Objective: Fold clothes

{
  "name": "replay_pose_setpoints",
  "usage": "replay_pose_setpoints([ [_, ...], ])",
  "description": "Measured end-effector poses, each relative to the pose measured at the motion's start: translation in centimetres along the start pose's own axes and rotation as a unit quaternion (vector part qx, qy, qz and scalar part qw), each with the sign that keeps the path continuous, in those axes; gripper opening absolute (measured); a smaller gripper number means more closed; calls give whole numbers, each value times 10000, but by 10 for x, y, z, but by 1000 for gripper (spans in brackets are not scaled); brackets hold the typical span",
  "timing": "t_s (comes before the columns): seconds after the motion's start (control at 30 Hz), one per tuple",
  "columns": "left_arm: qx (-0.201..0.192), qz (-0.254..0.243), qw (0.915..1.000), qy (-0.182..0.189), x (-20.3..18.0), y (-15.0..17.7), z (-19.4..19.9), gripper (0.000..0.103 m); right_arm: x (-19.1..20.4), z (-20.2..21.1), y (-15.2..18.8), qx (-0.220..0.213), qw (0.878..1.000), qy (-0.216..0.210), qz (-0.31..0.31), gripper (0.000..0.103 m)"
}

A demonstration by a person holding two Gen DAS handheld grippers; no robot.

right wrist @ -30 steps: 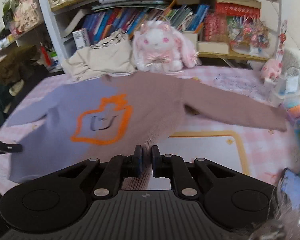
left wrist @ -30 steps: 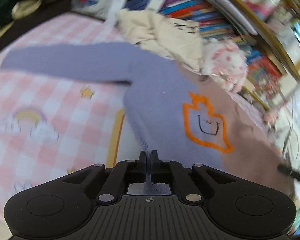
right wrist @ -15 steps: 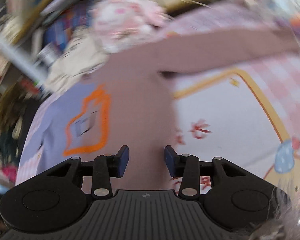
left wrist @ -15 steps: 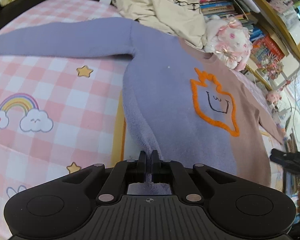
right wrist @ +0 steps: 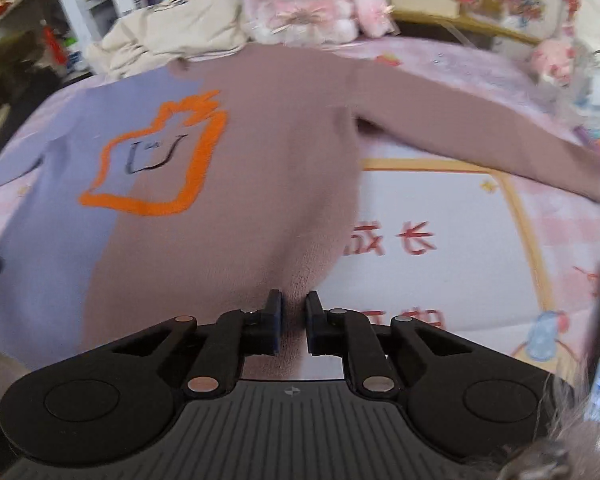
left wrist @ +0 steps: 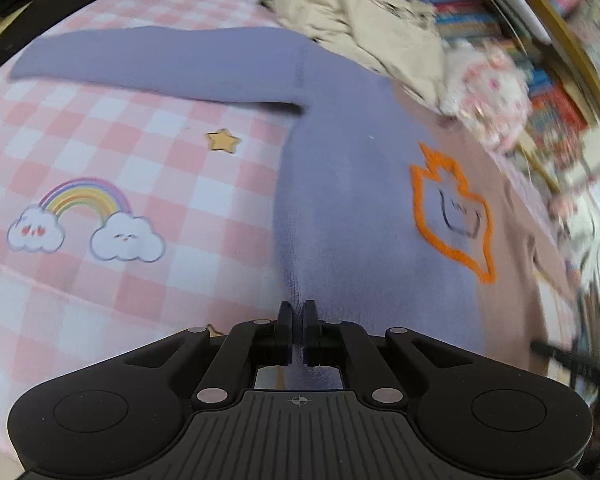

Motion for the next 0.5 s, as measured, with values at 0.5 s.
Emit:
replay_pose_setpoints([
  [0.5,-23,-523,9985,-169,-5,-7,2,14,-4,1,4,-67,9992,242,-317,28],
])
Point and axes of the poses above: each gripper's, at about its wrist camera, not at the fingertips, and z roughly against the way its jaws point, x to its left, y to its underside, the point moved 8 cm from there along -z, roughly the way its jaws point, and after that the axes turned 5 degrees about -x, right-handed, at the moved point
